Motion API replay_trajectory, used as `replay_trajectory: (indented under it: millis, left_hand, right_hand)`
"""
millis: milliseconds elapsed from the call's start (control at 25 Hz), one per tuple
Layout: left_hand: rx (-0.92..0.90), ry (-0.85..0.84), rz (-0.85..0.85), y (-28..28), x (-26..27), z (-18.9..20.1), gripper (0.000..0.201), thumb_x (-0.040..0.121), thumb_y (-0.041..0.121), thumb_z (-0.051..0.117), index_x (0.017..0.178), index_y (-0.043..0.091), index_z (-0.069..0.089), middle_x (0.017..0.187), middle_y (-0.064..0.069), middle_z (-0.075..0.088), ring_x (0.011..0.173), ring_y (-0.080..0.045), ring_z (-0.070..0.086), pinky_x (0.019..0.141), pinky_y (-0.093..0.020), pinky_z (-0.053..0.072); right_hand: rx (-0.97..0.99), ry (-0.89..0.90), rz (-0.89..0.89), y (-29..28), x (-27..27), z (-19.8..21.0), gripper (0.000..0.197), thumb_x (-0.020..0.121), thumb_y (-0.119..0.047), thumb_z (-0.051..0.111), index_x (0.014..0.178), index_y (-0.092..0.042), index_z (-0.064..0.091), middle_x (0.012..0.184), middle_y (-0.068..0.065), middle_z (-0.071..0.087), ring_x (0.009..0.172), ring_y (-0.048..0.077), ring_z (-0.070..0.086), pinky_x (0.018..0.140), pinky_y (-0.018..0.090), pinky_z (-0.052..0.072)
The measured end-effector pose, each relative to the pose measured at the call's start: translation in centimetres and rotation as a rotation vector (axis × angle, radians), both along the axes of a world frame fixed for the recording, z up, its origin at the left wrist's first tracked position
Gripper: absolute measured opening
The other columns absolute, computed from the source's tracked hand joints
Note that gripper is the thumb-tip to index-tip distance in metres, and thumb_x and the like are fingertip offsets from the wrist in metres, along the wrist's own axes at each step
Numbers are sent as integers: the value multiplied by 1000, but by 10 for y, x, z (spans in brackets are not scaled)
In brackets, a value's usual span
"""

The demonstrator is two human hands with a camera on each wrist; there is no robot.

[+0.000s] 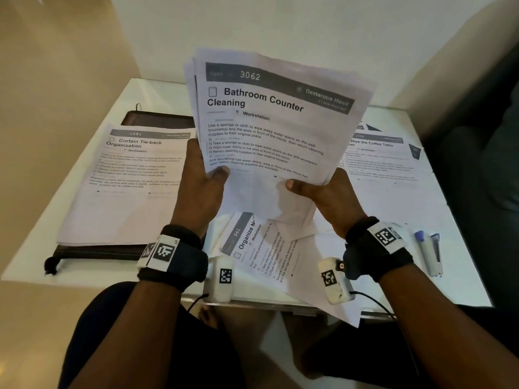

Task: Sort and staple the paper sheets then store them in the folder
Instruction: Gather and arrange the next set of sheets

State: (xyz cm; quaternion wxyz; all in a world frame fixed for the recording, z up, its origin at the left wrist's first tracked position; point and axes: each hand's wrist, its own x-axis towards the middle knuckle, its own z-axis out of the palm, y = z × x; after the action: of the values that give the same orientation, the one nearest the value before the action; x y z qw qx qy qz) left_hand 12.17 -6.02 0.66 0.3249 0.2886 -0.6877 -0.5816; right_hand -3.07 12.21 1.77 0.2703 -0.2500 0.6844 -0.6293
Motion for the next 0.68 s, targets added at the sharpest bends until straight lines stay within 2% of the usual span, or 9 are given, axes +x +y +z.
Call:
replay_trajectory:
  millis: [120,240,360,480,520,680]
  left_hand:
    - [-7,84,41,3,0,8,45,97,4,59,127,35,46,127,12,64,121,-9,62,105,-44,54]
    - [-11,146,93,2,2,11,41,96,5,60,123,33,46,125,8,66,119,-14,63,104,-49,54]
    - [75,206,103,-2,3,11,43,95,-4,60,126,21,44,124,2,69,117,-20,66,101,-48,56]
    - [135,211,69,-2,3,15,45,93,-9,60,127,16,44,124,-3,71,113,-21,69,93,-34,57]
    - [149,209,50,-1,4,15,47,91,-10,61,128,15,45,125,-5,71,113,-22,69,93,-34,57]
    - [185,113,-9,-1,3,11,61,79,-6,63,131,22,50,130,-5,69,118,-25,67,103,-52,53]
  right_hand:
    - [-41,33,-15,-2,1,2,37,84,-8,81,117,-21,71,116,-1,75,108,14,71,92,36,59]
    - [17,41,85,-1,-1,-3,43,81,-11,83,115,-32,69,120,-3,74,111,16,69,94,41,58]
    - [163,53,110,3,-2,-11,32,83,-11,81,109,-27,72,111,1,76,103,19,72,91,44,60]
    - [215,70,28,6,-2,-15,14,86,-15,78,98,-22,74,98,4,78,88,21,74,77,39,60]
    - [212,76,11,7,-1,-15,11,87,-15,78,96,-22,75,95,5,78,85,21,74,74,40,60]
    - [152,74,-37,7,-1,-15,4,92,-17,73,95,-19,75,90,5,78,84,22,75,74,44,61]
